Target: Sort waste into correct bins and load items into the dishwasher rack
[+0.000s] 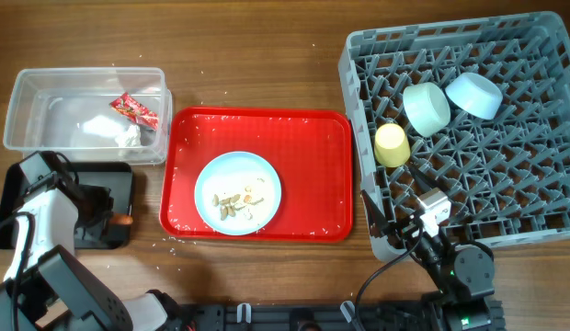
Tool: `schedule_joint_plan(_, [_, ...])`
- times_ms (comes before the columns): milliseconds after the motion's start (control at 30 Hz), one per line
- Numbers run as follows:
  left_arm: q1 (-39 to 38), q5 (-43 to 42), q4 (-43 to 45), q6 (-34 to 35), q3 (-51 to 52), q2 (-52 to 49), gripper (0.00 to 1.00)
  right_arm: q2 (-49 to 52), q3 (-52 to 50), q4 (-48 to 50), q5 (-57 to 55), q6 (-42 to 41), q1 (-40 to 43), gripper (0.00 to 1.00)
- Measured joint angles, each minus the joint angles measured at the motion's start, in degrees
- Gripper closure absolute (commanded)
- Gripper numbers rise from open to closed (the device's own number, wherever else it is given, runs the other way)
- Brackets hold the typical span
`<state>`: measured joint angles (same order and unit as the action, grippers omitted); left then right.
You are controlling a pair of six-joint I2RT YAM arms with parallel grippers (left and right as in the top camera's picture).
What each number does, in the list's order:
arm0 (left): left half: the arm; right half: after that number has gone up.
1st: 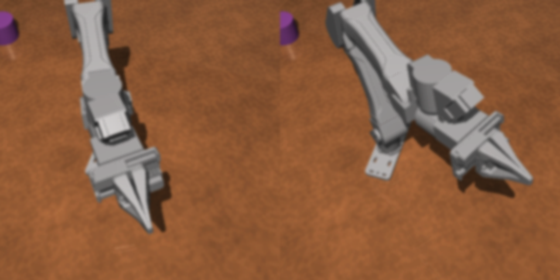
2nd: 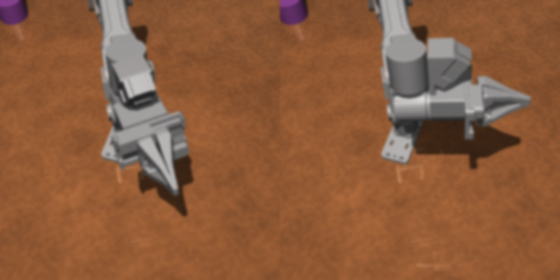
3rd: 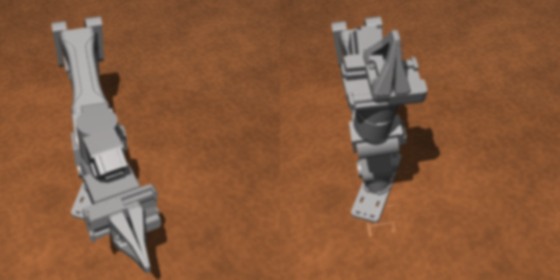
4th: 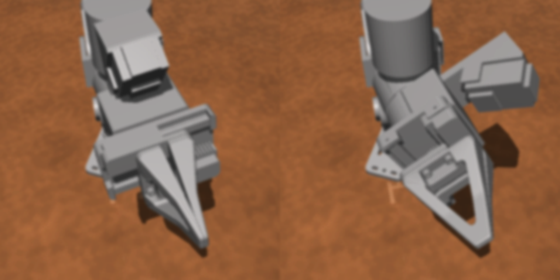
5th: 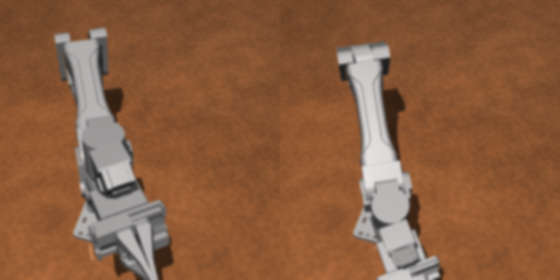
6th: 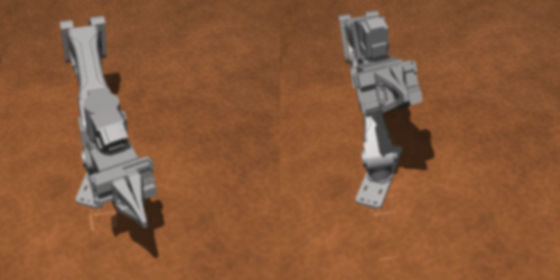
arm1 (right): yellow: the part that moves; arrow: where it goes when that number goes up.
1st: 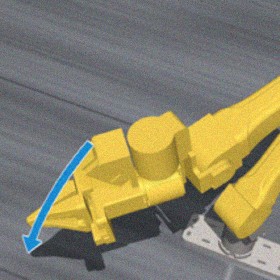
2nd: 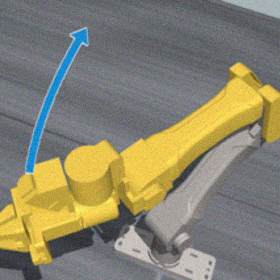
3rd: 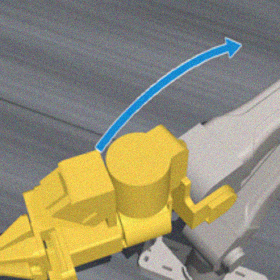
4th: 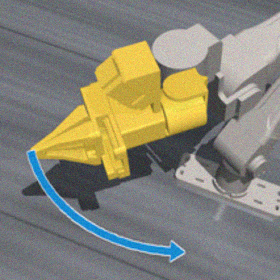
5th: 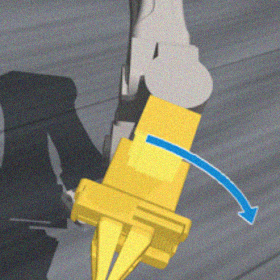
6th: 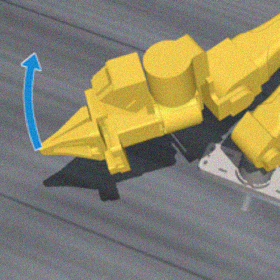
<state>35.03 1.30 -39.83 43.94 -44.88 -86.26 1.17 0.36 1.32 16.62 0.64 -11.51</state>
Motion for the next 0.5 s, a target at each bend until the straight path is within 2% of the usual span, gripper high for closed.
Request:
schedule_joint_plan(167, [1.2, -3.02, -9.57, -0.37, -6.01, 1.7, 0.92, 0.0, 0.0, 0.02, -0.02, 0.0, 0.0, 0.0])
schedule_joint_plan(233, [1.97, -2.91, -12.96, -0.66, -10.54, 3.67, 0.87, 0.0, 0.0, 0.0, -0.02, 0.0, 0.0, 0.0])
schedule_joint_plan(267, [2.38, -1.99, -13.35, -0.83, -12.37, 5.11, 0.79, 0.0, 0.0, 0.0, -0.02, 0.0, 0.0, 0.0])
schedule_joint_plan(300, [2.51, -1.51, -13.35, -0.83, -12.72, 5.62, 0.66, 0.0, 0.0, 0.0, -0.02, 0.0, 0.0, 0.0])
schedule_joint_plan(367, [2.67, 2.36, -13.88, -1.33, -13.14, 6.78, 0.12, 0.0, 0.0, 0.0, -0.02, 0.0, 0.0, 0.0])
schedule_joint_plan(400, [2.67, 3.96, -13.94, -1.55, -13.09, 6.71, 0.0, 0.0, 0.0, 0.0, 0.0, 0.0, 0.0, 0.0])
schedule_joint_plan(500, [2.78, 5.01, -11.65, -1.62, -13.05, 6.71, 0.0, 0.0, 0.0, 0.0, -0.02, 0.0, 0.0, 0.0])
